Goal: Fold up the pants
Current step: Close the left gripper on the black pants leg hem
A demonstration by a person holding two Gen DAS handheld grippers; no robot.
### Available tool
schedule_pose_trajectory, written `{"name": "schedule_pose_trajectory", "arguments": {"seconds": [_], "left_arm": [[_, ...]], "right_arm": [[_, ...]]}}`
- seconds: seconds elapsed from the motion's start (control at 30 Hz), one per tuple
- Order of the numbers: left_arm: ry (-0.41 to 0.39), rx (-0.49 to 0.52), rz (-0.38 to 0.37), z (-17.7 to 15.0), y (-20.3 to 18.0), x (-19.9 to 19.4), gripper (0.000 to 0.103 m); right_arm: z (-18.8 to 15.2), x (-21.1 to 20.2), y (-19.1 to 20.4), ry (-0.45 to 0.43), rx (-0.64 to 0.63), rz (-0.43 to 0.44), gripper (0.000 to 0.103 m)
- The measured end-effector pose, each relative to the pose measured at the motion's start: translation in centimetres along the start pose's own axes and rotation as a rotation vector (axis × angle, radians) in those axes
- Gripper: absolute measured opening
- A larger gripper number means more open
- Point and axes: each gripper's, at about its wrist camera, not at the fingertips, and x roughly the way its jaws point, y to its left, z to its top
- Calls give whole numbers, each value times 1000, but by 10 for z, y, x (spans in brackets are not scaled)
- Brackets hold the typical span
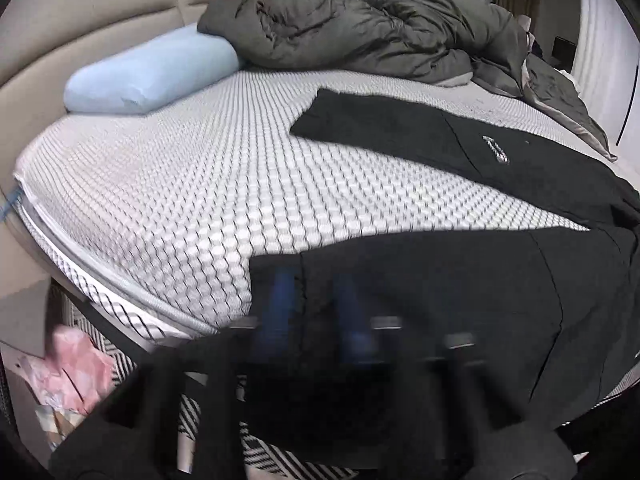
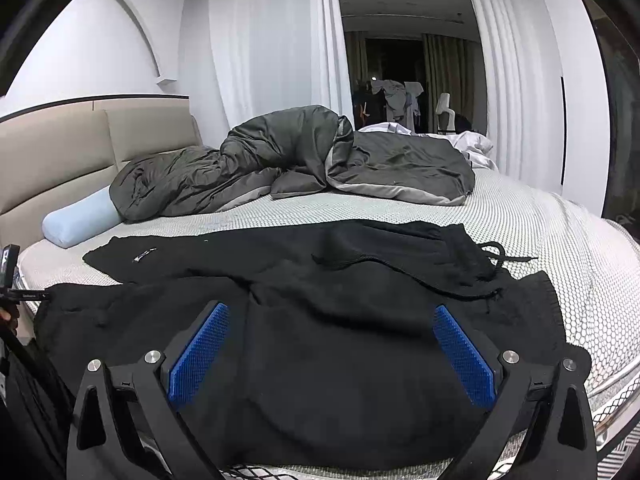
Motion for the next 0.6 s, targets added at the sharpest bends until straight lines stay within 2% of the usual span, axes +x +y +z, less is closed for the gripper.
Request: {"name": "schedule_pose_trajectory", "arguments": {"seconds": [0.1, 0.17, 0.2, 0.23, 0.27, 0.3, 0.33, 0.4, 0.47, 0.53, 0.57, 0.6], "left_arm": [[12, 23, -3, 4, 1, -2, 0], [13, 17, 16, -1, 1, -4, 4], [18, 16, 27, -2, -1, -7, 16], [17, 20, 38, -3, -4, -9, 40], [6, 23, 55, -6, -6, -12, 58], [-9, 23, 68, -8, -9, -16, 83], [-25, 21, 78, -9, -7, -18, 88], [-1, 17, 74, -10, -6, -14, 88], [19, 2, 46, -8, -4, -4, 79], [42, -9, -4, -7, -7, 6, 53], [40, -11, -8, -5, -10, 8, 51], [32, -1, -3, -3, -13, 12, 40]], "right_arm": [[0, 0, -4, 2, 11, -4, 103], [0, 0, -4, 2, 14, -1, 103], [0, 0, -4, 1, 11, -2, 103], [0, 0, -4, -1, 8, -3, 103], [0, 0, -4, -1, 5, -5, 103], [0, 0, -4, -1, 4, -5, 103], [0, 0, -4, 1, 3, -5, 103], [0, 1, -4, 3, 3, -6, 103], [1, 0, -5, 2, 5, -8, 103], [3, 0, -9, 4, 9, -25, 103], [3, 0, -13, 12, 13, -41, 103], [4, 0, -20, 22, 23, -61, 103]]}}
